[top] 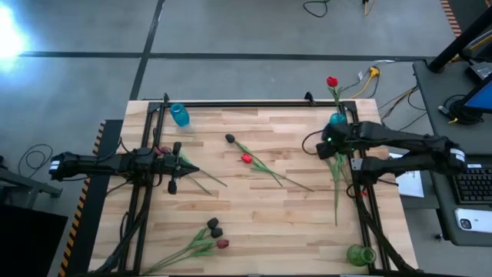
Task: Sort flowers into vase by color
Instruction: Put the red tulip into the right blue vase
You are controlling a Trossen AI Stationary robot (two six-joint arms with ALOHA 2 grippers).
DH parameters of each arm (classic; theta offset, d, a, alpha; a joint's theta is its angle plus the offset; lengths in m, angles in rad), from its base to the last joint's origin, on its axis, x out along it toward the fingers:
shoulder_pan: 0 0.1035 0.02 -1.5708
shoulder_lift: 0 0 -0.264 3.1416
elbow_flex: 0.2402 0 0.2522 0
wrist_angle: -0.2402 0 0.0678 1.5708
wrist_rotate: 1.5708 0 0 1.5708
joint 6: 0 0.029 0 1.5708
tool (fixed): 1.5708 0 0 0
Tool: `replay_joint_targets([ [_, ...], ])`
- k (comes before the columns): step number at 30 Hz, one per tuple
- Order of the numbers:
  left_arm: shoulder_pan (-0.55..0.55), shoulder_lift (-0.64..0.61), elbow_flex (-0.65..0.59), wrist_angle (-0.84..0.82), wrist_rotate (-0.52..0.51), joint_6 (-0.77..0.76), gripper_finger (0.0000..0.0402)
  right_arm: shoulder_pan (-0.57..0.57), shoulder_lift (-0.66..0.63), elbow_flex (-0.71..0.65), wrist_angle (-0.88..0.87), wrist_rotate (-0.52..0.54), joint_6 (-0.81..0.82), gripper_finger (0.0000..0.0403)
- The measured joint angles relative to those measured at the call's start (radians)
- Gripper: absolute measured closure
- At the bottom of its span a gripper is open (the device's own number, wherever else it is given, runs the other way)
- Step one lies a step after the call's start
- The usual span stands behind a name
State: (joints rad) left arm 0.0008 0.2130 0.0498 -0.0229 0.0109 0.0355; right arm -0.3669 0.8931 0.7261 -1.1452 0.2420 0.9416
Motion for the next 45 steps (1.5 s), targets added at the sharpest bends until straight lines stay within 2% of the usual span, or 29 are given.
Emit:
replay_joint_targets([
  [2, 0.0, 0.0, 0.0, 0.0, 0.0, 0.0, 0.0402, 0.002, 0.044, -0.011, 0.002, 0.062, 0.037, 0.0177],
  [7, 0.0, 0.0, 0.0, 0.0, 0.0, 0.0, 0.0402, -0.013, 0.175, -0.053, 0.019, 0.093, 0.079, 0.0192],
  [14, 0.0, 0.0, 0.0, 0.0, 0.0, 0.0, 0.0402, -0.013, 0.335, -0.08, 0.052, 0.202, 0.127, 0.0213],
  [24, 0.0, 0.0, 0.0, 0.0, 0.0, 0.0, 0.0402, -0.011, 0.49, -0.106, 0.093, 0.182, 0.122, 0.0243],
  [29, 0.0, 0.0, 0.0, 0.0, 0.0, 0.0, 0.0402, 0.038, 0.497, -0.104, 0.175, 0.093, 0.106, 0.0253],
  [36, 0.0, 0.0, 0.0, 0.0, 0.0, 0.0, 0.0402, 0.189, 0.442, -0.039, 0.248, 0.005, 0.164, 0.0262],
  [41, 0.0, 0.0, 0.0, 0.0, 0.0, 0.0, 0.0402, 0.27, 0.416, 0.028, 0.3, 0.007, 0.135, 0.0264],
  [45, 0.0, 0.0, 0.0, 0.0, 0.0, 0.0, 0.0402, 0.274, 0.38, 0.071, 0.224, 0.112, 0.105, 0.0264],
])
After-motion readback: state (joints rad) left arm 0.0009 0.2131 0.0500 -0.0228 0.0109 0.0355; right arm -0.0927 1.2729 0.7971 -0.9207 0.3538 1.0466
